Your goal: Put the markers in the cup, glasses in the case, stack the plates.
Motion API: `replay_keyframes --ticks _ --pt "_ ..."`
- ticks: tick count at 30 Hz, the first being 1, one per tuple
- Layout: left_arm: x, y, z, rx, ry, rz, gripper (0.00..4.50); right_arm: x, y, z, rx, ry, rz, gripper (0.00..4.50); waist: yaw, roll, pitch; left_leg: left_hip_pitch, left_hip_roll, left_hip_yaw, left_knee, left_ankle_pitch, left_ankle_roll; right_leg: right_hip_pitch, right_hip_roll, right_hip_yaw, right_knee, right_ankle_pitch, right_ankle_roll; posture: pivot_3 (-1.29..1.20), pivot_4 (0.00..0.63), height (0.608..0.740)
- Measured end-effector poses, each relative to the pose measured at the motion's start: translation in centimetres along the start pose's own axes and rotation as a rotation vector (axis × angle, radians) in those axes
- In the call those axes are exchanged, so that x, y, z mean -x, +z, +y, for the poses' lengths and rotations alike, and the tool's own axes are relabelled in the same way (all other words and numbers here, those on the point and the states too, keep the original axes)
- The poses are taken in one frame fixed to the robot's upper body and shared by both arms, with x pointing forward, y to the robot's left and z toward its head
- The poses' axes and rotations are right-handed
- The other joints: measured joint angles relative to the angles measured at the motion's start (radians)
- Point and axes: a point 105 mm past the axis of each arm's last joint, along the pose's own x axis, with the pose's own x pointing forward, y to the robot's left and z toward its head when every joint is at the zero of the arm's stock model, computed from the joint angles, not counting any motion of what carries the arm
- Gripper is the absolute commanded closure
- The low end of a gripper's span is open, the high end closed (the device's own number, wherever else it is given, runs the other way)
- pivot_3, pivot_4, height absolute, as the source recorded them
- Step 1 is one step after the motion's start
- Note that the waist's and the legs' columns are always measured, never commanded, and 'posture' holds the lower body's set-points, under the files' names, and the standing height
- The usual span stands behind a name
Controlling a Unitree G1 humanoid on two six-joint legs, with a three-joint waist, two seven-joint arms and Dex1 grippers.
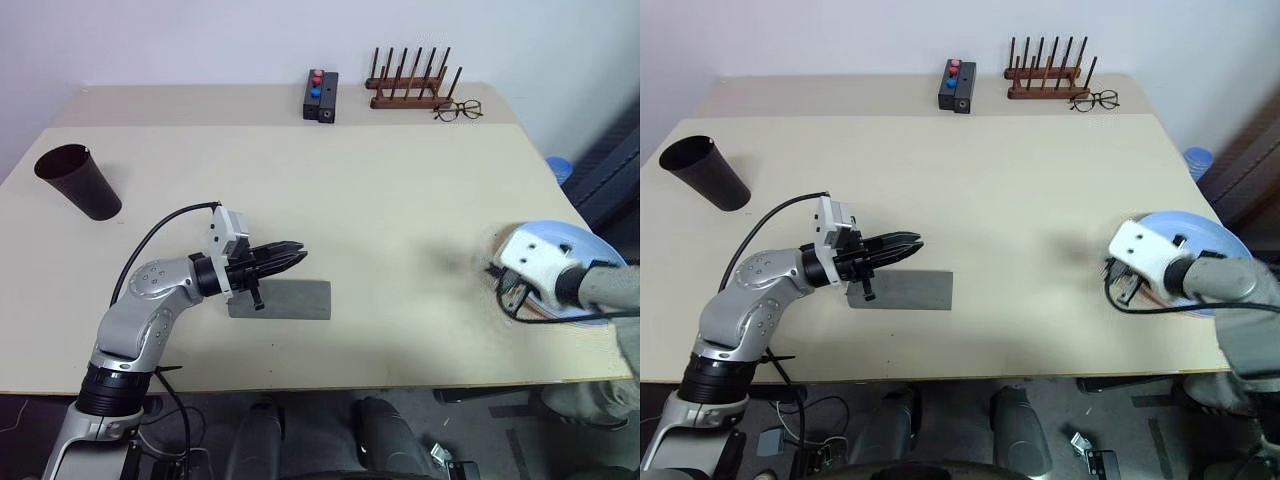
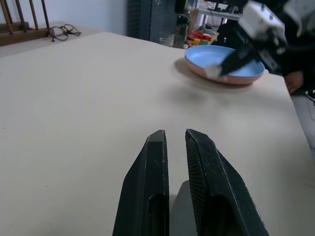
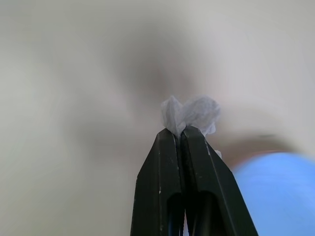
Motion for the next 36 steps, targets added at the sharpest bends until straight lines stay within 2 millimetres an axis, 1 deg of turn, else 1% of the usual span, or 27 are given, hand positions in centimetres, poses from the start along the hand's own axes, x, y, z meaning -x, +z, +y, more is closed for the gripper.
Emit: replay_keyframes --ticks 2,4,6,9,10,12,14,15,19,21,23,24,27,28,30,33,34,36 --pt "0.0 0.0 0.0 0.000 0.001 0.000 3.92 0.9 -0.3 -1.6 0.025 -0.044 0.035 4.48 0.004 0.000 0.000 0.000 0.000 0.000 0.000 0.000 0.000 0.000 0.000 0.000 0.000 0.000 0.000 0.00 0.150 0.740" --pt "0.0 0.0 0.1 0.001 0.007 -0.001 3.92 1.7 -1.3 -2.9 0.020 -0.077 0.090 4.48 0.006 0.000 0.000 -0.001 0.000 0.000 0.001 -0.001 0.001 0.000 0.000 0.000 -0.001 0.000 0.000 0.00 0.150 0.740" --pt "0.0 0.0 0.2 0.003 0.015 -0.002 3.92 2.0 -2.8 -3.2 0.018 -0.075 0.152 4.48 0.004 0.000 0.000 -0.001 0.000 0.000 0.001 -0.001 0.001 0.000 0.000 0.000 -0.001 0.000 0.000 0.00 0.150 0.740" --pt "0.3 0.0 0.6 0.003 0.043 -0.002 3.92 1.8 -4.8 -2.7 0.001 -0.041 0.208 4.48 -0.001 0.000 0.000 -0.001 0.000 0.000 0.001 -0.001 0.001 0.000 0.000 0.000 0.000 0.000 0.000 0.00 0.150 0.740" --pt "0.4 0.0 0.7 0.002 0.054 -0.004 3.92 1.6 -5.3 -2.4 -0.009 -0.026 0.219 4.23 -0.004 0.000 0.000 0.000 0.000 0.000 0.001 -0.001 0.001 0.000 0.000 0.000 0.000 0.000 0.000 0.00 0.150 0.740" --pt "0.8 -0.2 0.8 0.007 0.075 -0.002 3.92 1.2 -5.8 -2.1 -0.013 -0.008 0.223 3.58 -0.010 0.001 0.000 0.000 0.000 0.000 0.001 -0.001 0.001 0.000 0.000 0.000 0.000 0.000 0.000 0.00 0.150 0.740" --pt "1.3 -0.7 0.9 0.020 0.100 0.009 3.92 0.6 -5.5 -2.4 0.000 -0.029 0.207 2.62 -0.019 0.001 0.000 0.000 0.000 0.000 0.001 -0.001 0.001 0.000 0.000 0.000 0.000 0.000 0.000 0.00 0.150 0.740" --pt "1.6 -0.8 0.9 0.024 0.114 0.013 3.92 0.5 -5.2 -2.7 0.016 -0.041 0.196 2.18 -0.022 0.001 0.000 0.000 0.000 0.000 0.001 -0.001 0.001 0.000 0.000 0.000 0.000 0.000 0.000 0.00 0.150 0.740" --pt "3.1 -0.5 1.6 0.004 0.196 0.015 3.92 -0.2 -3.1 -3.6 0.075 -0.069 0.115 2.18 -0.027 0.001 0.000 0.000 0.000 0.000 0.000 -0.001 0.001 0.000 0.000 0.000 0.000 0.000 0.000 0.00 0.150 0.740" --pt "3.9 -0.4 1.9 -0.008 0.226 0.025 3.92 -0.7 -2.1 -3.5 0.087 -0.064 0.071 2.18 -0.026 0.001 0.000 0.000 0.000 0.000 0.000 -0.001 0.001 0.000 0.000 0.000 0.000 0.000 0.000 0.00 0.150 0.740" --pt "4.6 -0.4 2.2 -0.010 0.264 0.030 3.92 -1.2 -1.7 -3.4 0.094 -0.052 0.048 2.18 -0.023 0.001 0.000 0.000 0.000 0.000 0.001 -0.001 0.001 0.000 0.000 0.000 0.000 0.000 0.000 0.00 0.150 0.740" --pt "5.3 -0.7 2.3 -0.009 0.290 0.043 3.92 -1.6 -1.0 -3.5 0.081 -0.056 0.008 2.18 -0.025 0.000 0.000 0.000 0.000 0.000 0.001 -0.001 0.001 0.000 0.000 0.000 0.000 0.000 0.000 0.00 0.150 0.740" --pt "8.6 -1.3 3.4 -0.021 0.417 0.109 3.92 -3.2 2.7 -2.5 -0.025 -0.019 -0.209 2.18 -0.036 0.000 0.000 0.001 0.001 0.000 0.000 -0.001 0.002 0.000 0.001 0.000 0.001 0.000 0.000 0.00 0.150 0.740" --pt "10.1 -1.4 3.8 -0.034 0.470 0.134 3.92 -3.6 4.0 -2.0 -0.084 0.006 -0.293 2.18 -0.039 0.000 0.000 0.001 0.001 0.000 -0.001 -0.001 0.002 -0.001 0.001 0.000 0.001 0.000 0.000 0.00 0.150 0.740" --pt "12.5 -1.7 4.3 -0.063 0.555 0.178 3.92 -3.9 6.0 -1.5 -0.177 0.045 -0.419 2.18 -0.038 0.001 0.000 0.000 0.001 0.000 -0.001 -0.001 0.002 -0.001 0.001 0.000 0.001 0.000 0.000 0.00 0.150 0.740" --pt "15.0 -2.2 4.7 -0.079 0.647 0.216 3.92 -3.7 7.3 -1.3 -0.241 0.095 -0.512 2.18 -0.022 0.000 0.001 0.000 0.000 0.000 -0.001 -0.001 0.002 -0.001 0.000 0.000 0.000 0.000 0.000 0.00 0.150 0.740" --pt "15.5 -2.2 4.7 -0.080 0.668 0.221 3.92 -3.6 7.6 -1.2 -0.249 0.108 -0.531 2.18 -0.018 0.000 0.000 -0.001 0.000 0.000 0.000 -0.001 0.001 0.000 0.000 0.000 0.000 0.000 0.000 0.00 0.150 0.740" --pt "16.0 -2.1 4.7 -0.086 0.689 0.221 3.92 -3.7 7.9 -0.8 -0.266 0.138 -0.559 2.18 -0.013 0.000 0.000 -0.001 0.000 0.000 0.001 -0.001 0.001 0.000 0.000 0.000 0.000 0.000 -0.001 0.00 0.150 0.740"
